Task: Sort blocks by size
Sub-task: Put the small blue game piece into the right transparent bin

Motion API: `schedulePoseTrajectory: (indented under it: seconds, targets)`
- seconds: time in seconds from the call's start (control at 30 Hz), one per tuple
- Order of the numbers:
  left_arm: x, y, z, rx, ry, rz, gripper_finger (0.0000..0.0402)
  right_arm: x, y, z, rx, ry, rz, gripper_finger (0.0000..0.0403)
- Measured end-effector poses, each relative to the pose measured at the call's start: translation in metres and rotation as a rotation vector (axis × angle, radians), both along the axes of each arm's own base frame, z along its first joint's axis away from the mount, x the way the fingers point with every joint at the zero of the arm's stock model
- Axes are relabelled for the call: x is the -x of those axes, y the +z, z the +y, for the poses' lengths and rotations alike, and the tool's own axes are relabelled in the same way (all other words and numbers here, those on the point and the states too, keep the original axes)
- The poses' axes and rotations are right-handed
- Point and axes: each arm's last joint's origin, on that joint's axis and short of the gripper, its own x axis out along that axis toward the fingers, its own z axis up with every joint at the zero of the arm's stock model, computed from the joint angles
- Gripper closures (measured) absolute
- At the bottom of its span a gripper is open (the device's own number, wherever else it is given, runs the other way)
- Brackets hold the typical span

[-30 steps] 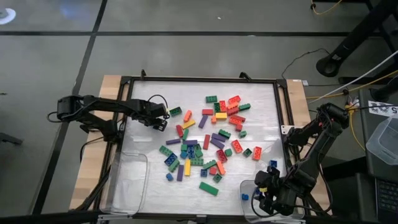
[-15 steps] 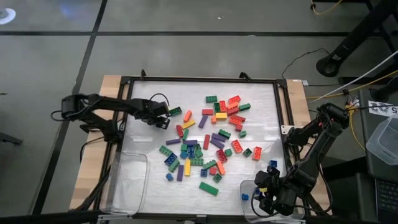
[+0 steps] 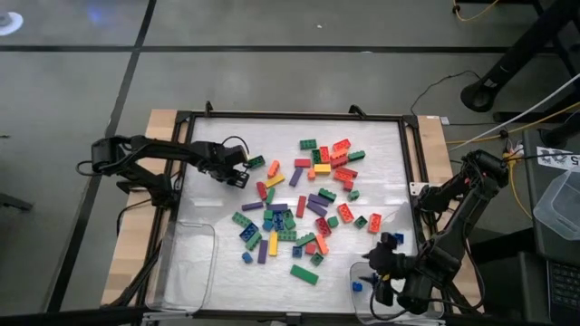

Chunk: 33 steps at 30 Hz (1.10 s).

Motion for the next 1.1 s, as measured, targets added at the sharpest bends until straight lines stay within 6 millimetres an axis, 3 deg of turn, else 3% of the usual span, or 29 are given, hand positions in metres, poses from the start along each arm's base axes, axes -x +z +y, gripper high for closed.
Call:
schedulePoseTrajectory:
  seconds: [0.27,0.47,0.67,0.87,1.1]
  targets:
    - [-0.028,0.020,0.001,0.137,-0.167,-0.278,0.0271,-0.009,0.007,-0.010,0.418,0.021,-0.239,0.0118]
    - [-0.056,0.040,-0.007,0.244,-0.388,-0.651,0.0269,-0.032,0.008,-0.030,0.593,0.046,-0.188,0.0118]
    - [-0.080,0.062,-0.035,0.202,-0.600,-0.926,0.0265,-0.066,0.011,-0.058,0.745,0.075,-0.126,0.0118]
    - [-0.088,0.072,-0.069,0.160,-0.778,-1.034,0.0261,-0.107,0.023,-0.082,0.768,0.264,-0.154,0.0118]
    - [-0.090,0.080,-0.098,0.088,-0.969,-1.130,0.0260,-0.143,0.037,-0.111,0.633,0.540,-0.350,0.0118]
